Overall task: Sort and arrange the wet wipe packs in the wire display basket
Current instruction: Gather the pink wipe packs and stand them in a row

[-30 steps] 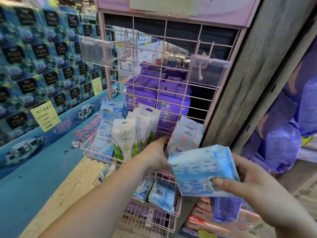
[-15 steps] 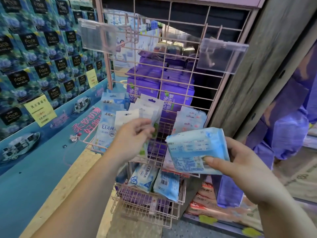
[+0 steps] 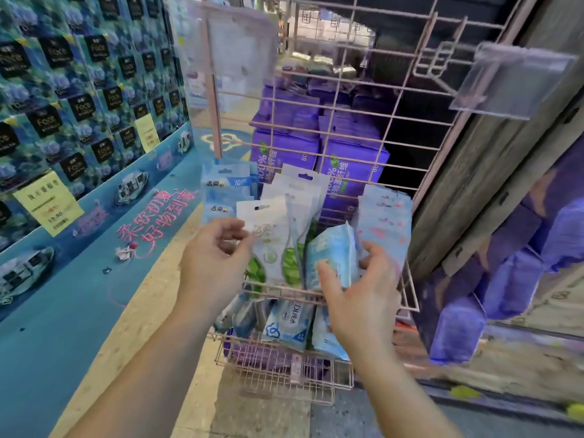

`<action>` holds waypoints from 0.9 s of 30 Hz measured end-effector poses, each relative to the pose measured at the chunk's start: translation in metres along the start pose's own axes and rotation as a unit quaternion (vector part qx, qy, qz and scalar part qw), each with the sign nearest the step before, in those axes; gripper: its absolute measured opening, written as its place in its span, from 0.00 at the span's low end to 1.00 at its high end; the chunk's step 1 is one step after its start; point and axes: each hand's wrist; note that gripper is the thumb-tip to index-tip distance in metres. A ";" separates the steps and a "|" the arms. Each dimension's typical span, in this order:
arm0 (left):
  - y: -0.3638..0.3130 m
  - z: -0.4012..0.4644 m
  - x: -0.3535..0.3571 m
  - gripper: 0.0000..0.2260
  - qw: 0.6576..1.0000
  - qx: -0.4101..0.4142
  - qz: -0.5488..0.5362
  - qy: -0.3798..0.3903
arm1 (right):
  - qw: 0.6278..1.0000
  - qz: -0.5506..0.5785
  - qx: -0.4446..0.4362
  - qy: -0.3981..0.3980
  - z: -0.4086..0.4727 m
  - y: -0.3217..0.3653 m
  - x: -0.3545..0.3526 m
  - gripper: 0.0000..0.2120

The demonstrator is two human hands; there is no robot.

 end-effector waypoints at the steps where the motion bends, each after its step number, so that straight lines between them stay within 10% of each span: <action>1: 0.000 0.006 0.000 0.13 0.999 -0.002 0.041 0.015 | 1.000 -0.014 -0.020 -0.013 0.000 0.003 0.003 0.29; 6: -0.001 0.033 0.015 0.34 0.961 -0.006 0.244 0.129 | 0.995 -0.035 -0.076 -0.053 -0.003 0.007 0.010 0.17; 14: 0.003 0.024 0.026 0.40 0.957 -0.010 0.197 0.212 | 0.989 -0.039 0.005 0.145 0.006 0.014 -0.010 0.36; 19: -0.003 0.026 0.030 0.50 0.962 -0.043 0.157 0.218 | 0.980 -0.035 -0.048 0.190 0.012 0.019 -0.011 0.31; 27: -0.007 0.037 0.037 0.21 0.964 -0.033 0.171 0.201 | 0.989 0.068 -0.078 0.109 0.009 0.013 -0.009 0.29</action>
Point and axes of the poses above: each hand's wrist, its own z-axis towards the middle knuckle, its own x-axis out of the palm, y = z × x
